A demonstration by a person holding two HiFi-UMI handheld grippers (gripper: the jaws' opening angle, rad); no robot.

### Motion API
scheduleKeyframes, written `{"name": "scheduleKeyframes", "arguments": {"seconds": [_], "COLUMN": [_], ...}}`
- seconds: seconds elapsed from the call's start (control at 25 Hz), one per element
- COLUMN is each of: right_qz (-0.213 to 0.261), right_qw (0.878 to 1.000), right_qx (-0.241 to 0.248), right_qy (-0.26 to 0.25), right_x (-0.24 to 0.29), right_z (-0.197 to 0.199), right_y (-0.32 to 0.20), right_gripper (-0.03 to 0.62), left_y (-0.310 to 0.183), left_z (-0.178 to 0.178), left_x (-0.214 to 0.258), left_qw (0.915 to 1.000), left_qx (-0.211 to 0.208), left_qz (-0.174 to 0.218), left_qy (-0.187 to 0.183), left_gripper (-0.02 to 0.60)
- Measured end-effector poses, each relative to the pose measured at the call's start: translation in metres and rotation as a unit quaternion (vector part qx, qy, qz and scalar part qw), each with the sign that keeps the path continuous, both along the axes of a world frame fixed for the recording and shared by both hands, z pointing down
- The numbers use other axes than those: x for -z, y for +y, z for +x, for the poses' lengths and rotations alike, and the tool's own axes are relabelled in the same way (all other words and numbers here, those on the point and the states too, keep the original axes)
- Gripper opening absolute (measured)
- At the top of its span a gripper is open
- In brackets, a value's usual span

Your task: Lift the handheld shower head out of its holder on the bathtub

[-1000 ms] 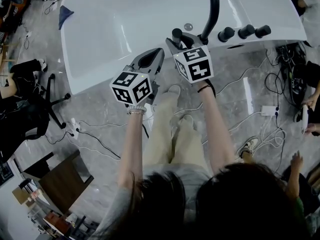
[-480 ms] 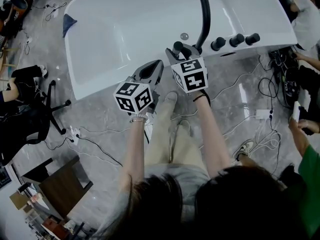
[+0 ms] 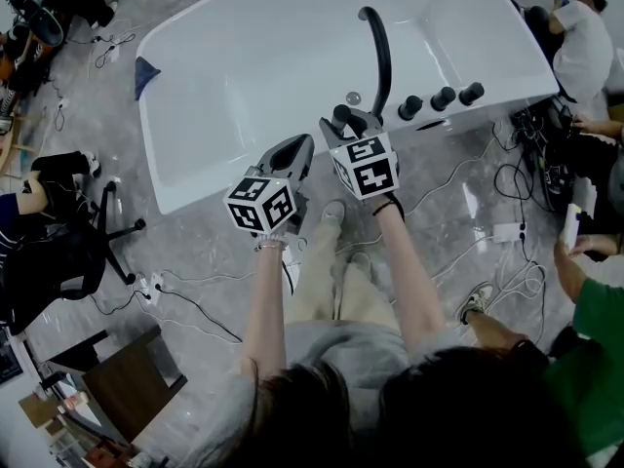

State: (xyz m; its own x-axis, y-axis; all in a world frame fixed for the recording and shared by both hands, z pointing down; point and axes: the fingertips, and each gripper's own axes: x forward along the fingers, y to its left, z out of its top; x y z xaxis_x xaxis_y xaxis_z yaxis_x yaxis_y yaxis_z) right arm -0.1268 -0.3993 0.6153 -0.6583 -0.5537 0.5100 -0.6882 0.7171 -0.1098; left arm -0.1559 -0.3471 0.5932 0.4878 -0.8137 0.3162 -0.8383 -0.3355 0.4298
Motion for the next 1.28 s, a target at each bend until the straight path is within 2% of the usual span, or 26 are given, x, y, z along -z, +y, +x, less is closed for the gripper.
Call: {"name": "scheduleKeyframes", "arguments": {"seconds": [0.64,1.28], "right_qz": [0.025,0.055], "right_qw": [0.999,0.996], "right_qx": [-0.003,-0.020], "right_qy": [-0.022,-0.073], "right_x": [0.076,0.152], "right_z": [0.011,0.042], "right_y": [0.023,0.046], "right_gripper": [0.130,0.130], "left_y": [0.021,0.042], "left_z": [0.005,0.040], "left_x": [0.053,0.116], "left_qw": [0.9996,0.9964], "left_qx": [0.004,-0.045], "left_qz": [0.023,0.072], "left_qy": [0.015,0.001], "left_gripper": [0.006,0.006]}}
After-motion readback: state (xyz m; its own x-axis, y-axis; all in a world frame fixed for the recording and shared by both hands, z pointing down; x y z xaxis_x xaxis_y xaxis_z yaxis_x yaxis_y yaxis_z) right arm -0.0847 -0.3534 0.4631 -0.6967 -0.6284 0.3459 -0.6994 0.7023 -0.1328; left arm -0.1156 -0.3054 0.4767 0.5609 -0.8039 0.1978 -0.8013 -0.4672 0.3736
